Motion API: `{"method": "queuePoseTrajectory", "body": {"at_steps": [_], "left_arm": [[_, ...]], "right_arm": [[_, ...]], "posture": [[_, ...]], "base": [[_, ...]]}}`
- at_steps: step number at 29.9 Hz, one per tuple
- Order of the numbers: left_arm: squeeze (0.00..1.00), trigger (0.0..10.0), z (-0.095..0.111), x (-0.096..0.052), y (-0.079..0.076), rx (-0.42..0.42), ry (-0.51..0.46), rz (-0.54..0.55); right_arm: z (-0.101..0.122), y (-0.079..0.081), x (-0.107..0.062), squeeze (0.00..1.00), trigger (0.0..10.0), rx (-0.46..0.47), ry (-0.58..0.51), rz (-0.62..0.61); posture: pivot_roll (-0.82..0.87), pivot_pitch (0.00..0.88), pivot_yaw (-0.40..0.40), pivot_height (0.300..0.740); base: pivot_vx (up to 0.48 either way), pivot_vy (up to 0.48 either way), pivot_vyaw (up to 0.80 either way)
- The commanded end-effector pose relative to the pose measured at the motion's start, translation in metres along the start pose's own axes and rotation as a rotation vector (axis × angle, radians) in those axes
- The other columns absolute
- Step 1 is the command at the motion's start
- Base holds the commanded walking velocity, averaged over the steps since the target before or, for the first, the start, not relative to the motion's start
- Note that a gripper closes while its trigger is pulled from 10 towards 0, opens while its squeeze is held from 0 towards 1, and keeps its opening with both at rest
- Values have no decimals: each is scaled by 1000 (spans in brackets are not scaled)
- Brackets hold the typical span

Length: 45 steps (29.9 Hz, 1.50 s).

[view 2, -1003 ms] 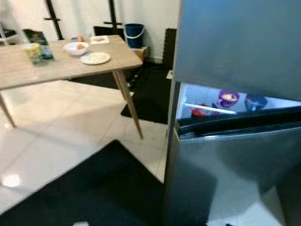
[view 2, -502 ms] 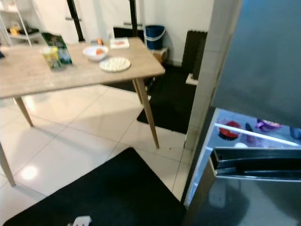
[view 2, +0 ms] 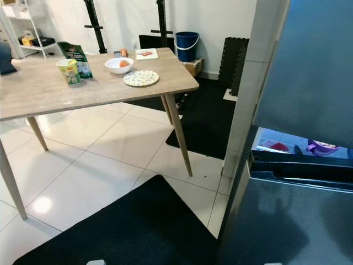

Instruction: Restocking fridge

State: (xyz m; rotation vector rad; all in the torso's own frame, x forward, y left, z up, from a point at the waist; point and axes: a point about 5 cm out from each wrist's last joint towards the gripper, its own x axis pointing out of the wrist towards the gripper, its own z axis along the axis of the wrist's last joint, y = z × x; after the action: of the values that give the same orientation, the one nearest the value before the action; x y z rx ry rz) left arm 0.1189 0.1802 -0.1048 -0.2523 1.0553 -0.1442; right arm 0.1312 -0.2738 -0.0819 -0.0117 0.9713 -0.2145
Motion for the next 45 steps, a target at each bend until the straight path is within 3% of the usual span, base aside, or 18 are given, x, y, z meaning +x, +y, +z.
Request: {"method": "queuePoseTrajectory", "body": {"at_steps": [1,2,7,11,14,20,22,28,38,41,43,45], "left_arm": [[0,10000,-14,-2,-1,-13,54,-2],[0,10000,-14,-2,-1,-13,54,-2],[0,10000,-15,-3,-1,-12,57,0],[0,10000,-16,-3,-1,-12,59,-2],[0,10000,-16,-2,-2,-9,60,-4],[0,10000,-16,-2,-2,-8,60,-5],[0,10000,-16,-2,-2,-7,60,-3],[0,10000,-17,-3,-1,-9,63,2],[0,10000,-17,-3,-1,-9,63,1],[0,10000,-17,-3,-1,-9,63,1],[0,10000,-17,-2,-2,-9,63,0],[0,10000,-17,-2,-2,-10,63,0]], "right_arm": [[27,-7,2,0,10000,154,-158,4],[27,-7,2,0,10000,154,-158,4],[68,-15,1,0,10000,354,-379,60],[79,-17,0,0,10000,372,-429,72],[103,-18,-1,0,10000,380,-512,87],[118,-16,-2,0,10000,378,-555,100],[141,-11,-4,0,10000,377,-635,135],[159,-6,-6,0,10000,377,-687,162],[160,-2,-5,0,10000,355,-675,174],[144,0,0,0,10000,300,-585,151],[121,4,4,0,10000,245,-485,141],[95,8,7,0,10000,270,-393,137]], "posture": [[-55,49,19,740],[-55,49,19,740],[-55,49,19,740],[-55,49,19,740],[-57,51,19,740],[-56,50,18,740],[-56,50,18,740],[-56,50,18,740],[-51,50,18,740],[-51,50,18,740],[-53,49,17,740],[-49,50,15,740]], "base": [[0,0,0],[0,0,0],[0,0,0],[0,0,0],[0,0,0],[0,0,0],[0,0,0],[0,0,0],[0,0,0],[0,0,0],[0,0,0],[0,0,0]]}}
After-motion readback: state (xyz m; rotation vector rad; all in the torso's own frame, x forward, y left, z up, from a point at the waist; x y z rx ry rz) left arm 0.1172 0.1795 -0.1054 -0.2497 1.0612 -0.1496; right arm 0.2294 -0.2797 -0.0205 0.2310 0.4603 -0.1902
